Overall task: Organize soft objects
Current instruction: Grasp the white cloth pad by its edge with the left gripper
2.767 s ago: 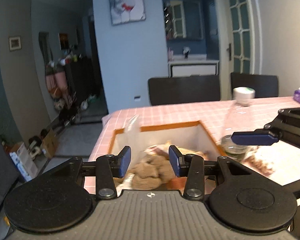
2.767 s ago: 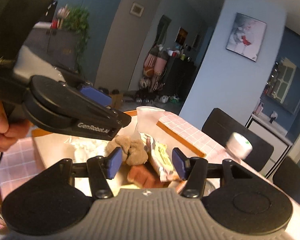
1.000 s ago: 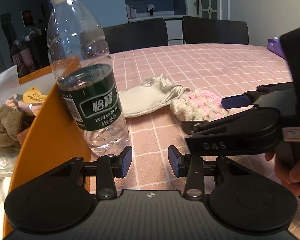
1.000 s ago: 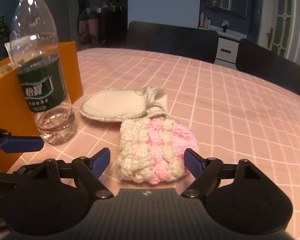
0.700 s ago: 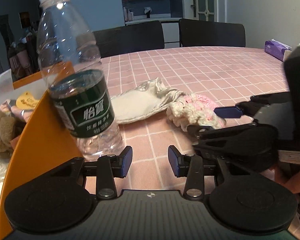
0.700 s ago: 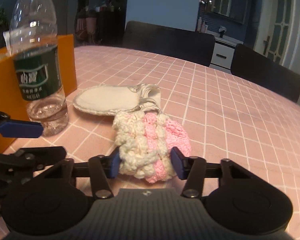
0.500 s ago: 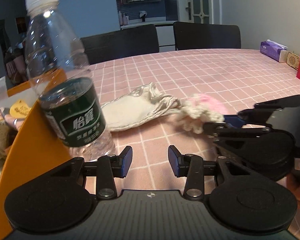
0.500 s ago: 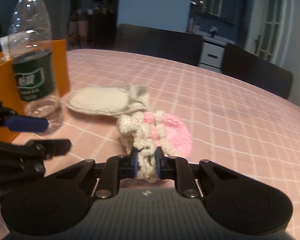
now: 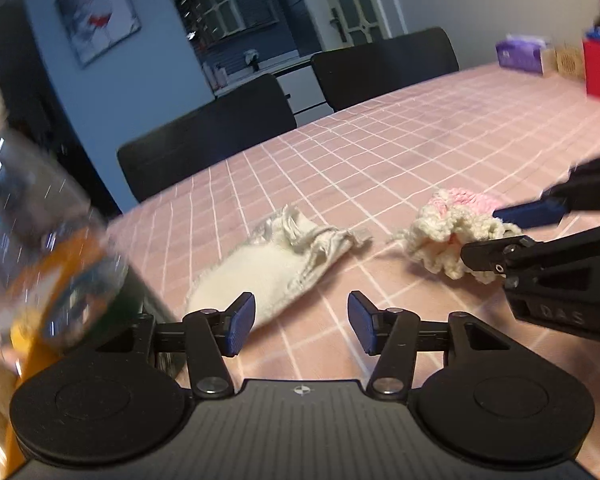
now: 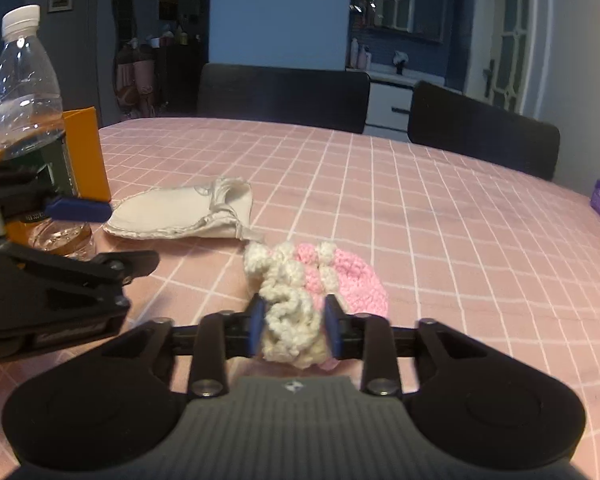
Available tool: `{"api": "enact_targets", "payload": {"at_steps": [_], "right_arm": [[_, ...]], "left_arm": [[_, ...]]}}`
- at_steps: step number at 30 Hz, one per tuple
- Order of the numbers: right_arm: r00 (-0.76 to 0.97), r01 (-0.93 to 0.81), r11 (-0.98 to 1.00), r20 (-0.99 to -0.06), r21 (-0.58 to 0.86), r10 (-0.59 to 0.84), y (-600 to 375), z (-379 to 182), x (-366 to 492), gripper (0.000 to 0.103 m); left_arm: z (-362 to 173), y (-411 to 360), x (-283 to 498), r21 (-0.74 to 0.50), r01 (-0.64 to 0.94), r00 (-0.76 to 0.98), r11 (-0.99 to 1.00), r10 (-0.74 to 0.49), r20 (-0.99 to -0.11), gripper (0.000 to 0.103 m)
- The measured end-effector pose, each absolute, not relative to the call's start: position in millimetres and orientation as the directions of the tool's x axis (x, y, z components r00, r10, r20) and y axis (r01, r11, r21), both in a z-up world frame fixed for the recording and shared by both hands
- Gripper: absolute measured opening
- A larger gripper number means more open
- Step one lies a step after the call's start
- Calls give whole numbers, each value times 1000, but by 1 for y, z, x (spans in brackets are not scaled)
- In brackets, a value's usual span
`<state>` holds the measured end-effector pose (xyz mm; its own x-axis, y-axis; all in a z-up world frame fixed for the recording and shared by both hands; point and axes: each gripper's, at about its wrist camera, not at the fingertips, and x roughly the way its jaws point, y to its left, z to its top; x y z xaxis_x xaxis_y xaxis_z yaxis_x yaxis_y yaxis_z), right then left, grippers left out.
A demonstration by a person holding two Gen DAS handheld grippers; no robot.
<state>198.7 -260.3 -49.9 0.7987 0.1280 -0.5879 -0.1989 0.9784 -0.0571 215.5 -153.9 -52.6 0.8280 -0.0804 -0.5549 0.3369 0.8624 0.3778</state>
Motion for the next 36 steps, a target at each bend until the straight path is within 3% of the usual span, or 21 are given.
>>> {"api": "enact_targets", "payload": {"at_steps": [2, 5, 8, 15, 18, 22, 26, 36], "right_arm": [[807, -218, 972, -575, -83, 132, -260, -51, 200, 54], [820, -224, 968, -559, -110, 126, -262, -52, 201, 60], [820, -253, 960, -553, -122, 146, -261, -54, 204, 62], [802, -267, 960, -571, -83, 173, -260, -64, 216, 63], [804, -250, 964, -574, -84, 158, -261, -68, 217, 58], [809, -247, 963, -570, -106, 145, -259, -70, 215, 55], [808, -242, 966, -570, -91, 149, -261, -70, 214, 52], [821, -219, 973, -553, -74, 143, -263, -69, 211, 35]], "left_arm": [[-59, -162, 221, 445, 351, 833, 824, -57, -551, 65], [-72, -167, 233, 497, 356, 818, 791, -8, -575, 65], [-83, -171, 243, 518, 359, 809, 776, 17, -587, 66], [-88, -180, 257, 582, 296, 848, 758, 71, -525, 66], [-90, -181, 262, 582, 278, 857, 765, 77, -510, 61], [-92, -182, 269, 557, 276, 848, 783, 75, -525, 28], [-94, -183, 268, 542, 272, 843, 795, 75, -533, 7], [-69, -179, 244, 457, 267, 858, 849, 6, -513, 4]]}}
